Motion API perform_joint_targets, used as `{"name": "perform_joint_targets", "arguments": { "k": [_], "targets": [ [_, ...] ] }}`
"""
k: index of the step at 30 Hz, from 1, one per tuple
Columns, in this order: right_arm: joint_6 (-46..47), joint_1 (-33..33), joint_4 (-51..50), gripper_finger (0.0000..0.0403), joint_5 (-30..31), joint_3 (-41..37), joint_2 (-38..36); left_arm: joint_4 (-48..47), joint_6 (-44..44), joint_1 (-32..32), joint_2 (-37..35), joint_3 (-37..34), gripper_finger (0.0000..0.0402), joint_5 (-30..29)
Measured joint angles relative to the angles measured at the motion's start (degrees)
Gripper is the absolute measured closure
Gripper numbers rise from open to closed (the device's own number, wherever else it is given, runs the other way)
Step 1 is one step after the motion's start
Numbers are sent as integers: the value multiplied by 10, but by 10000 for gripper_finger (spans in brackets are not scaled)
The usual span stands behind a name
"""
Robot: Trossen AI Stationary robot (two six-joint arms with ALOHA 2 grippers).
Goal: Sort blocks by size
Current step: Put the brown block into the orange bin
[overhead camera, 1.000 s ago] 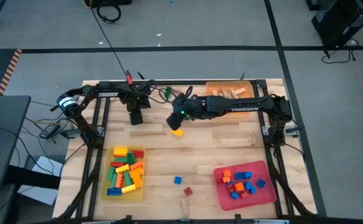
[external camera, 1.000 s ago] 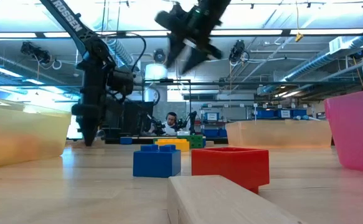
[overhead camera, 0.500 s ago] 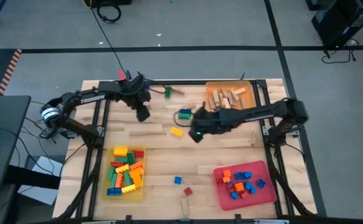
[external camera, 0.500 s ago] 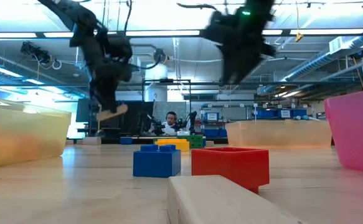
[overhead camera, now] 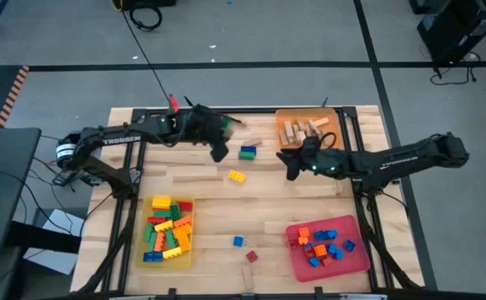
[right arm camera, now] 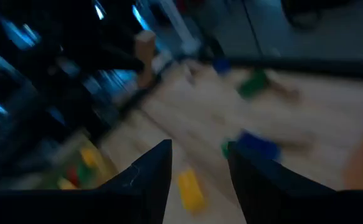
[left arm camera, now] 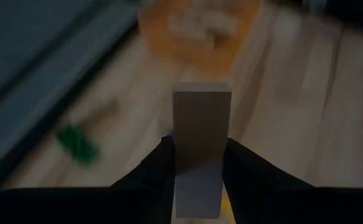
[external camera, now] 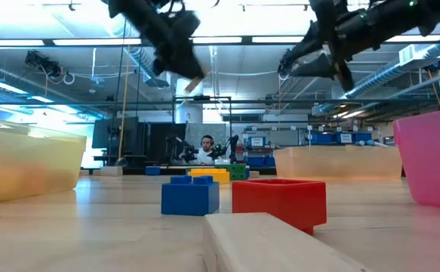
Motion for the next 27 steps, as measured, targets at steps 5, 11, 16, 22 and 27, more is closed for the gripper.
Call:
{"name": "perform_joint_targets", "arguments": {
  "k": [5,11,16,22,27],
  "targets": [
    [-51,-23,124,233,-44,-23,7,75,-2,-38,24,24,286,-50],
    [-149,-38,127,234,-63,52,55,97,-2,-72,83,61,286,-103],
    [-185,-64,105,238,-58,121,98,103,-3,-91,134,114,285,-148],
    [-186,-88,34,236,-54,172,114,99,-1,-101,171,169,285,-165],
    [-185,-100,23,232,-65,174,115,94,0,-101,176,181,285,-166]
  ]
}}
